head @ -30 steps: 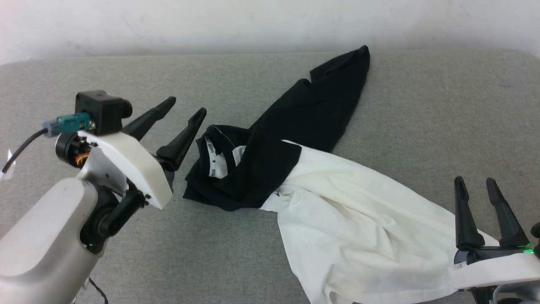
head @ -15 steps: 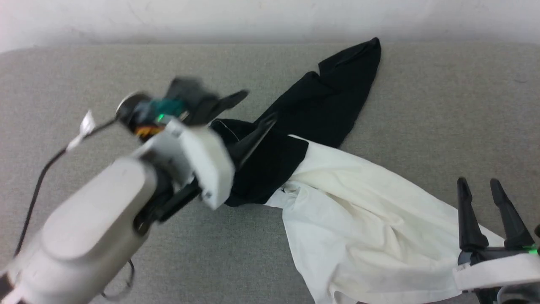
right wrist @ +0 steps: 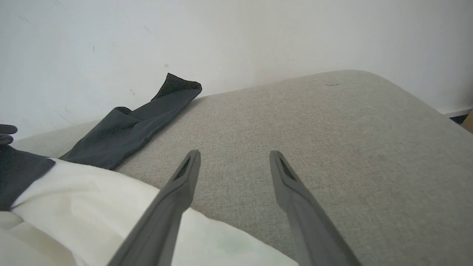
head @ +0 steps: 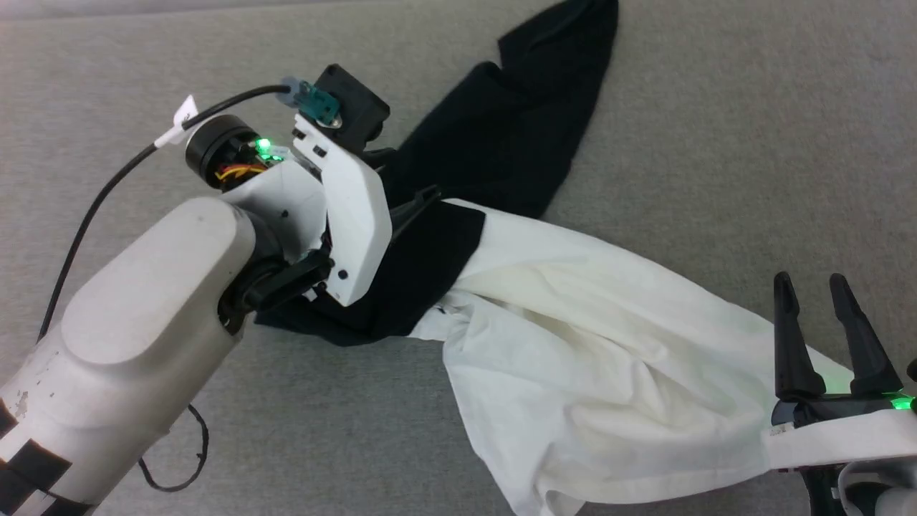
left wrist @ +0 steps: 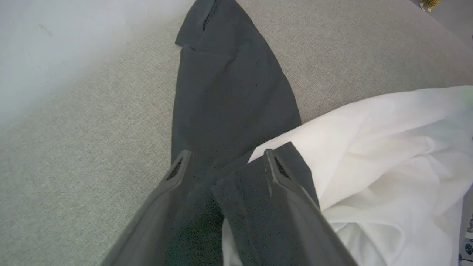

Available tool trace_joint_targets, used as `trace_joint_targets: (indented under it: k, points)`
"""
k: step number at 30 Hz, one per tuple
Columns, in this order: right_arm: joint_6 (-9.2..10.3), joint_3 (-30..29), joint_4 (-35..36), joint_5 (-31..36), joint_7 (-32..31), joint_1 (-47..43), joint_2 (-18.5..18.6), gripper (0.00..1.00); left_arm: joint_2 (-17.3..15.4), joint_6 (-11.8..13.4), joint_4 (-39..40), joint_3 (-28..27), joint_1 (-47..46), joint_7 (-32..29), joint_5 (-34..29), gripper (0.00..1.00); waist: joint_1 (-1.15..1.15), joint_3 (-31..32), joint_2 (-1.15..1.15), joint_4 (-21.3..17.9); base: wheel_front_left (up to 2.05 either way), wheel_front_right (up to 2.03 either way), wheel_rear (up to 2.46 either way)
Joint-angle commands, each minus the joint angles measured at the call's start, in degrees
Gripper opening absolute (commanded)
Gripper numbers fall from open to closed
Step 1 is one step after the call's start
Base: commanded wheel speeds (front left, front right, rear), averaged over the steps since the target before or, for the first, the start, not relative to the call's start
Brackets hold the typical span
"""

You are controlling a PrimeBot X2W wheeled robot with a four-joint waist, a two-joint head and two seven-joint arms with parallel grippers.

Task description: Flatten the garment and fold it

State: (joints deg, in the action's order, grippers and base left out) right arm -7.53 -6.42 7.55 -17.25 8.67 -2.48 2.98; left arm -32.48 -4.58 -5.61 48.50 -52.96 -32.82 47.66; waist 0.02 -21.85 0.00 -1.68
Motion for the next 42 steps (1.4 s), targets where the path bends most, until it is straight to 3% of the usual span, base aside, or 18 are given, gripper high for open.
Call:
trace_joint_targets:
  k: [1, 9, 10, 12, 14, 15, 22, 32, 37, 42]
  points:
    - [0.04, 0.0, -0.3, -0.3, 0.5, 0.9, -0.1, 1.00, -0.2, -0.3, -0.1, 0.1, -0.5, -0.4, 0.7, 1.00, -0.02, -2.2, 0.00, -2.1, 0.00, 0.00, 0.00]
    - [0.04, 0.1, -1.2, -0.1, 0.8, 2.1, -0.1, 1.00, -1.6, 0.8, 0.8, 1.0, -0.1, -5.7, 2.6, 0.98, -0.02, -1.5, 0.00, -1.5, 0.00, 0.00, 0.00]
    - [0.04, 0.1, -1.2, -0.1, 0.8, 2.2, -0.1, 1.00, -1.8, 1.0, 1.2, 1.0, 0.0, -6.1, 2.8, 0.81, -0.02, -1.4, 0.00, -1.4, 0.00, 0.00, 0.00]
    - [0.04, 0.0, -1.3, 0.0, 0.8, 2.3, -0.1, 1.00, -2.2, 1.3, 1.8, 1.0, 0.2, -6.7, 3.0, 0.68, -0.02, -1.1, 0.00, -1.1, 0.00, 0.00, 0.00]
    - [0.04, -0.1, -1.3, 0.0, 0.8, 2.3, -0.1, 1.00, -2.6, 1.5, 2.4, 1.0, 0.3, -6.9, 3.1, 0.29, -0.02, -0.8, 0.00, -0.9, 0.00, 0.00, 0.00]
    - [0.04, -0.1, -1.3, 0.1, 0.8, 2.2, -0.1, 1.00, -2.8, 1.5, 2.7, 1.0, 0.4, -6.9, 3.1, 0.00, -0.02, -0.7, 0.00, -0.7, 0.00, 0.00, 0.00]
    - [0.04, 0.1, -1.8, -0.1, 1.0, 2.3, -0.1, 1.00, -3.0, 1.4, 4.5, 0.3, 1.1, -5.8, 4.2, 0.00, -0.02, 0.5, 0.00, -0.2, 0.00, 0.00, 0.00]
    - [0.04, -0.1, -3.2, -0.1, 0.9, 0.6, -0.1, 1.00, -2.2, 1.7, 10.6, -4.9, 3.4, 1.7, 8.2, 0.00, -0.02, 6.7, 0.00, 1.2, 0.00, 0.00, 0.00]
    - [0.04, -0.6, -3.4, -0.3, 0.5, -1.4, -0.1, 1.00, -7.6, 4.8, 17.7, -11.1, 9.2, 7.7, 10.0, 0.00, -0.02, 10.9, 0.00, 2.4, 0.00, 0.00, 0.00]
    - [0.04, -1.2, -3.4, -0.7, 0.2, -3.5, -0.1, 1.00, -15.2, 10.6, 23.6, -19.5, 20.3, 14.5, 13.5, 0.00, -0.02, 13.8, 0.00, 3.7, 0.00, 0.00, 0.00]
